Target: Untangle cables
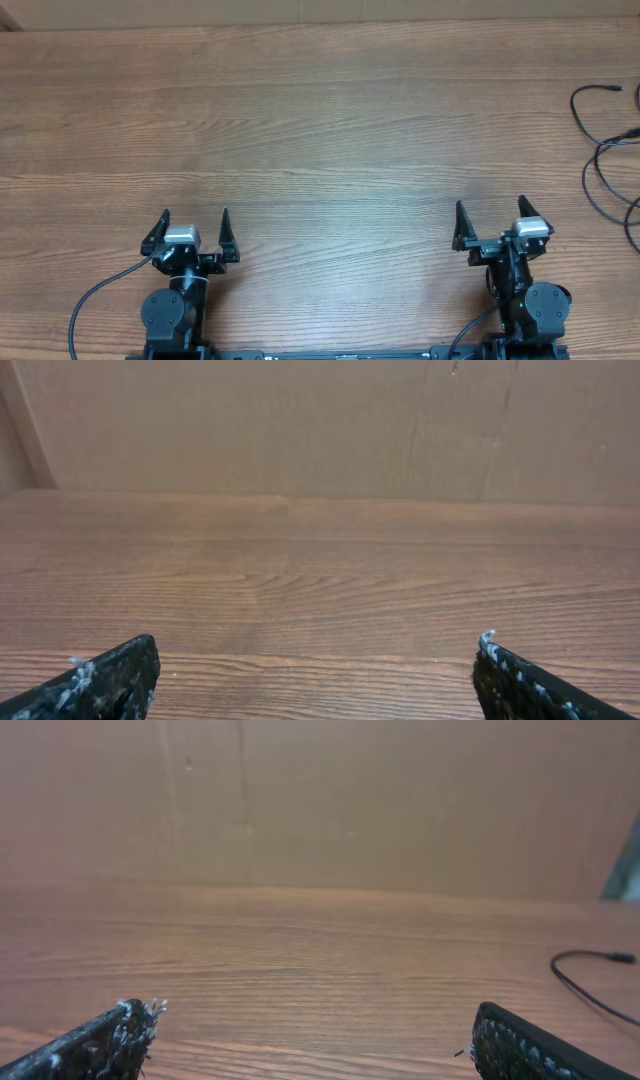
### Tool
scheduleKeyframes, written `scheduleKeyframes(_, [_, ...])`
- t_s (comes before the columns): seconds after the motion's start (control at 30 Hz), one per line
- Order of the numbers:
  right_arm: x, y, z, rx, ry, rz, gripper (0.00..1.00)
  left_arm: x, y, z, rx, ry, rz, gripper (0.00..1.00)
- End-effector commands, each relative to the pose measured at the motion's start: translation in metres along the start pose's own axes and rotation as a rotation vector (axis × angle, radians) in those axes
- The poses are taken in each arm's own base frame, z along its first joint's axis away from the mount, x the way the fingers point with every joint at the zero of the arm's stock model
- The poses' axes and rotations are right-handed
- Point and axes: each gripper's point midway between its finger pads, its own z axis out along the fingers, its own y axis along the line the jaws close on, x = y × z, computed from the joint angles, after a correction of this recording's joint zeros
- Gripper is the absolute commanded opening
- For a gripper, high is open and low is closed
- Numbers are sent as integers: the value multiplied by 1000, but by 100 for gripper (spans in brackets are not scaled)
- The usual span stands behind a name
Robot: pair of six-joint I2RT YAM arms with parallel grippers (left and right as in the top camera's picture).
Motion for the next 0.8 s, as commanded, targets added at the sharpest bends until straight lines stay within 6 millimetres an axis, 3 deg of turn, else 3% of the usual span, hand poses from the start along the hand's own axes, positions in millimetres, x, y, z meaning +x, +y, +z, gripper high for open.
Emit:
scheduleKeyframes(0.0, [3,-6,0,36,-1,40,100,0,-2,0,12,-6,16,100])
scheduleKeyframes(0.77, [2,-3,0,19,-2,-36,100,0,-2,0,12,-6,16,100])
